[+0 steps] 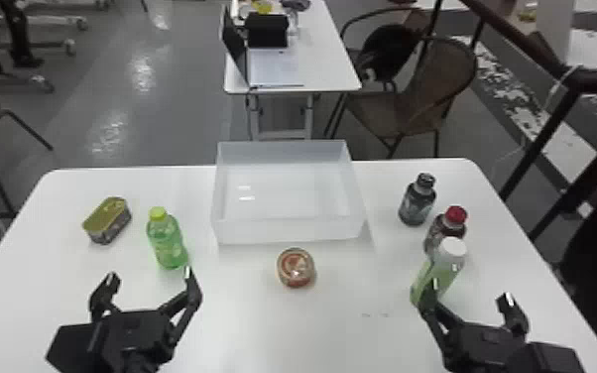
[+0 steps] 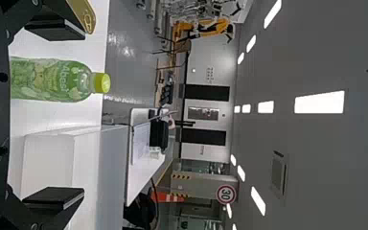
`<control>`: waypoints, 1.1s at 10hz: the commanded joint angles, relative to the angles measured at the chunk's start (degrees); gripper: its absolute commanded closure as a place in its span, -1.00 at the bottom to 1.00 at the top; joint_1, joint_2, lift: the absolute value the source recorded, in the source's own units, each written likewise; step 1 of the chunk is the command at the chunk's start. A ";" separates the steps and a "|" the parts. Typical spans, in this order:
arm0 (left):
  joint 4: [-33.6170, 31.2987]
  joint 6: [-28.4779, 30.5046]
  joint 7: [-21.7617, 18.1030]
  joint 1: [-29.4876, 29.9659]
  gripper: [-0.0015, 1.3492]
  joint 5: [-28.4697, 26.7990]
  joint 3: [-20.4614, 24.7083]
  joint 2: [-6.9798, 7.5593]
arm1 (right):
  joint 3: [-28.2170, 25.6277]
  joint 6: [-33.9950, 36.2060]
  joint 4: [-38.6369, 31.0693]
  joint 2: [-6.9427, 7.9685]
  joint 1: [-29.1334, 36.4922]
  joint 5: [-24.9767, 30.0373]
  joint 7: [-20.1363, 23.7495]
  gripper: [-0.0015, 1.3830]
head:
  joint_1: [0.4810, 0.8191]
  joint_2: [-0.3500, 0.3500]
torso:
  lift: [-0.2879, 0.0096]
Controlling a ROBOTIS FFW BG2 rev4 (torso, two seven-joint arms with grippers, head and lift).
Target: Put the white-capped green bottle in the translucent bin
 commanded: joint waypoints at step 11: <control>0.07 -0.34 0.00 0.76 -0.78 -0.02 0.54 -0.92 | -9.07 27.72 14.97 -10.09 -17.05 -11.64 38.01 -0.84 | 0.27 -0.26 | 0.64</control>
